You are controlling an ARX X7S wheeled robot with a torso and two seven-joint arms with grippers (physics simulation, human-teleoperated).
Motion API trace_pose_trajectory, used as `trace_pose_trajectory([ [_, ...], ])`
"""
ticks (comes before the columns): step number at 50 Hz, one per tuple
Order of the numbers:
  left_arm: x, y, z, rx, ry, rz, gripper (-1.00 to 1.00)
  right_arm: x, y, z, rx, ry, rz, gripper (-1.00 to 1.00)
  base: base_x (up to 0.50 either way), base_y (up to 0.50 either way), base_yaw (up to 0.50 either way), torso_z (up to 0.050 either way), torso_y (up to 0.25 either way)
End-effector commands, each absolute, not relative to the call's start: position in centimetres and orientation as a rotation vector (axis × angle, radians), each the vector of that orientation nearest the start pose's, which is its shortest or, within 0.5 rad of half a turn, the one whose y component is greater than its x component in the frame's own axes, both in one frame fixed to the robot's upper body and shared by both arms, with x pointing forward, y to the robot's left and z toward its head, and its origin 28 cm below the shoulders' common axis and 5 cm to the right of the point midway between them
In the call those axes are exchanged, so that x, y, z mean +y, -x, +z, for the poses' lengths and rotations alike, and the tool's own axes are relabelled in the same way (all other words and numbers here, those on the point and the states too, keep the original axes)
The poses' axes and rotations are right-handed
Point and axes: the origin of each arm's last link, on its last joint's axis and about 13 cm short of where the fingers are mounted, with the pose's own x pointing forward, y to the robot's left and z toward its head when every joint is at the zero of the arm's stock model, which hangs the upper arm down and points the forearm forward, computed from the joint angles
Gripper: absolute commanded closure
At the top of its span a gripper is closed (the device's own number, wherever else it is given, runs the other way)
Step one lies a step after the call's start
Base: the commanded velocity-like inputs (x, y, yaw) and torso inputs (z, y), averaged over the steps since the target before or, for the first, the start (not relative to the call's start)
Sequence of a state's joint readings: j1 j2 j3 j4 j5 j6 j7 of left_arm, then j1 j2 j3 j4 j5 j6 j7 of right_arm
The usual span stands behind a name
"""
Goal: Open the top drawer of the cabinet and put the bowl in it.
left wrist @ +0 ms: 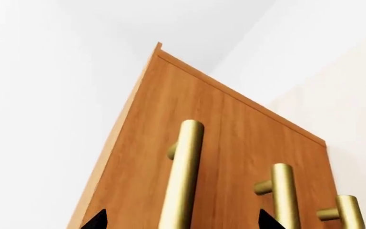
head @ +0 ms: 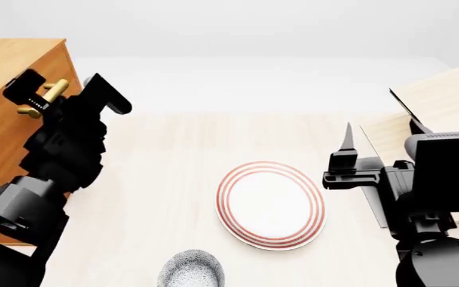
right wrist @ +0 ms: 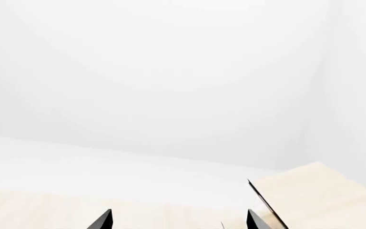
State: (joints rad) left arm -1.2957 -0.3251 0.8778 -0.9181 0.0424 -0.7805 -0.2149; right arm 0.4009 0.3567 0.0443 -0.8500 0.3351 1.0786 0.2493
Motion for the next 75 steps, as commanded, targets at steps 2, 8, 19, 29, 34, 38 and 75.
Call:
trace_pose_trajectory([
  [2,31.5,-39.9,19.5,0.435,-0.982,0.486,-1.0,-14.0,-21.4,19.4,-0.156,0.173,-0.093,-1.0,0.0,0.0,0.0,0.0,0.0],
  [8,32.0,-39.9,19.4,0.443,-0.976,0.503,-1.0,-14.0,-21.5,19.3,-0.152,0.17,-0.093,-1.0,0.0,0.0,0.0,0.0,0.0],
  [19,32.6,-39.8,19.4,0.459,-0.967,0.527,-1.0,-13.9,-21.6,19.3,-0.15,0.171,-0.09,-1.0,0.0,0.0,0.0,0.0,0.0],
  [29,32.9,-39.7,19.3,0.469,-0.958,0.537,-1.0,-13.9,-21.7,19.3,-0.149,0.169,-0.09,-1.0,0.0,0.0,0.0,0.0,0.0],
  [34,32.9,-39.7,19.3,0.47,-0.953,0.537,1.0,-13.9,-21.7,19.3,-0.148,0.168,-0.088,-1.0,0.0,0.0,0.0,0.0,0.0],
  [38,33.0,-39.7,19.5,0.463,-0.948,0.542,1.0,-13.9,-21.8,19.3,-0.147,0.168,-0.089,-1.0,0.0,0.0,0.0,0.0,0.0],
  [75,30.2,-39.5,19.1,0.372,-0.983,0.417,1.0,-13.9,-21.8,18.8,-0.142,0.164,-0.089,-1.0,0.0,0.0,0.0,0.0,0.0],
])
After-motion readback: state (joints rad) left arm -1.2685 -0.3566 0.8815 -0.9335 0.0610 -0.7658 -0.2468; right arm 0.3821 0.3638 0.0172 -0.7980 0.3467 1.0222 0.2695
